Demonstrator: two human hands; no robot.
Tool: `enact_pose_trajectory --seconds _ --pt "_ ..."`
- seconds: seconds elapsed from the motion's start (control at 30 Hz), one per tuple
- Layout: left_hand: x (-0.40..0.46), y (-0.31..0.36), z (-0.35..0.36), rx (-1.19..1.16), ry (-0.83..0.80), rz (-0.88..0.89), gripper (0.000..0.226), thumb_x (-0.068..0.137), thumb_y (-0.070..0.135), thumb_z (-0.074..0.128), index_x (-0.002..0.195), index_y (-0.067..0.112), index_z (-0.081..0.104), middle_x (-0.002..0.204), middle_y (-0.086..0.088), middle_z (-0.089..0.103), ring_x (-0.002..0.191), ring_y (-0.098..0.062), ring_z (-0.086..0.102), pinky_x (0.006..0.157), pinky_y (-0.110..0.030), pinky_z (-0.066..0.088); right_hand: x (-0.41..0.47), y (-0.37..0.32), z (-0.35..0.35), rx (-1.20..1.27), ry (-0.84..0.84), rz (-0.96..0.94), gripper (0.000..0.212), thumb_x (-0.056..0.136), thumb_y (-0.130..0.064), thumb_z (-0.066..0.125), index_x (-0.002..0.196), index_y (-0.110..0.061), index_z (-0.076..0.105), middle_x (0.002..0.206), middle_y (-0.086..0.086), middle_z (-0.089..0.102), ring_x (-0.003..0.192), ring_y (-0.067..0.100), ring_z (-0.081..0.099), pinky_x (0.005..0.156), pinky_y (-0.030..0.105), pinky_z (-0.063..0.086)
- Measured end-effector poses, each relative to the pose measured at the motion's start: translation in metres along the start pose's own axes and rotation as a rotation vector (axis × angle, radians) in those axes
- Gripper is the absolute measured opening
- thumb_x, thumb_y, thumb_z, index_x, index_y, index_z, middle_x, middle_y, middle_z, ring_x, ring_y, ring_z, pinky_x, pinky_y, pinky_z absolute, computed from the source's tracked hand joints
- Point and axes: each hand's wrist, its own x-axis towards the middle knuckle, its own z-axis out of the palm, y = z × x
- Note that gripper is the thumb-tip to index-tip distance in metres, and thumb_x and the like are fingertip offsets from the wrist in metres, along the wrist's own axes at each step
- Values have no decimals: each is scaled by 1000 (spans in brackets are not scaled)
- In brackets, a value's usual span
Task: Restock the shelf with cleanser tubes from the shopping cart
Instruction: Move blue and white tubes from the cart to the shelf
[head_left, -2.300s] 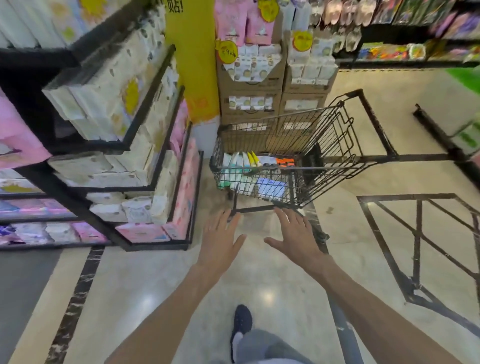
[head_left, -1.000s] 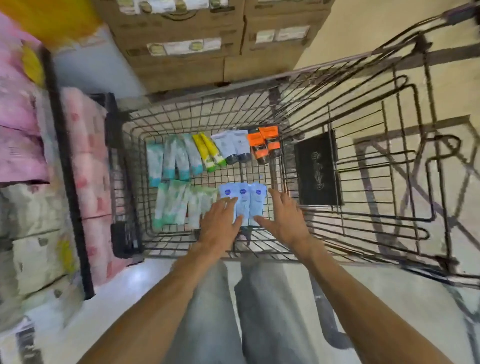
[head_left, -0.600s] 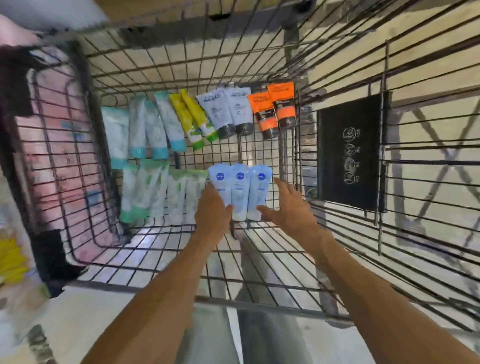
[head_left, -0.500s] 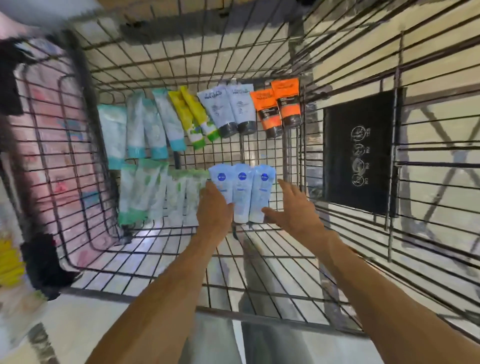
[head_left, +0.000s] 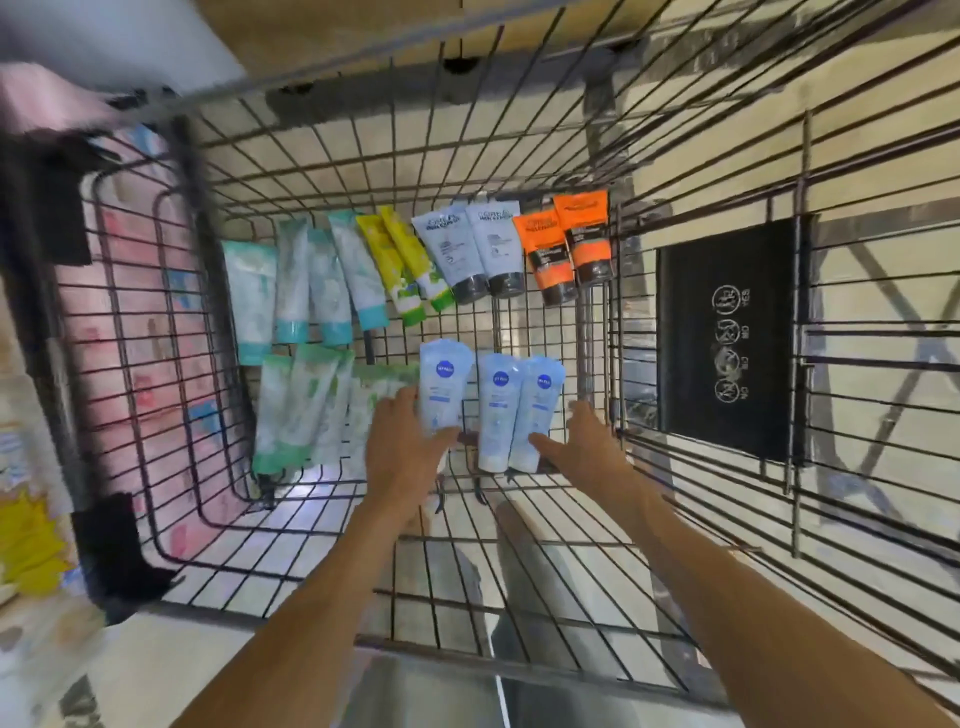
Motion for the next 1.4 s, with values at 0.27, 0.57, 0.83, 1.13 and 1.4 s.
enact_pose_trajectory --seconds 0.27,0.57,0.83,1.13,1.4 --pt "-1 -17 -23 -70 23 -62 54 83 31 83 130 24 57 111 4 65 97 -20 67 80 -41 58 16 -9 20 132 -21 137 53 98 -32 68 131 -1 40 108 8 58 81 19 57 60 26 40" --pt "-3 -9 -28 -96 27 -36 57 83 30 83 131 26 54 113 6 65 96 -16 66 74 -35 55 19 -2 29 336 47 135 44 92 -22 76 120 -8 45 105 4 59 90 20 59 72 32 45" --pt "-36 23 -63 -152 88 33 45 81 31 84 109 28 49 105 0 66 92 -22 67 76 -44 59 -21 -15 -11 400 102 47 57 86 -28 82 129 -6 53 120 9 68 99 22 69 72 30 55" --pt "-128 61 -145 -223 203 136 40 82 25 83 97 32 47 98 5 64 85 -21 67 67 -39 54 -149 -64 -44 448 209 -202 48 87 -24 82 118 -11 49 109 9 66 90 18 65 70 24 50" --pt "-209 61 -193 -405 353 139 36 72 31 79 93 44 52 91 8 68 78 -17 70 63 -52 60 -248 -105 -54 363 168 -443 44 87 -24 81 114 -13 48 98 -1 63 80 12 63 55 9 42"
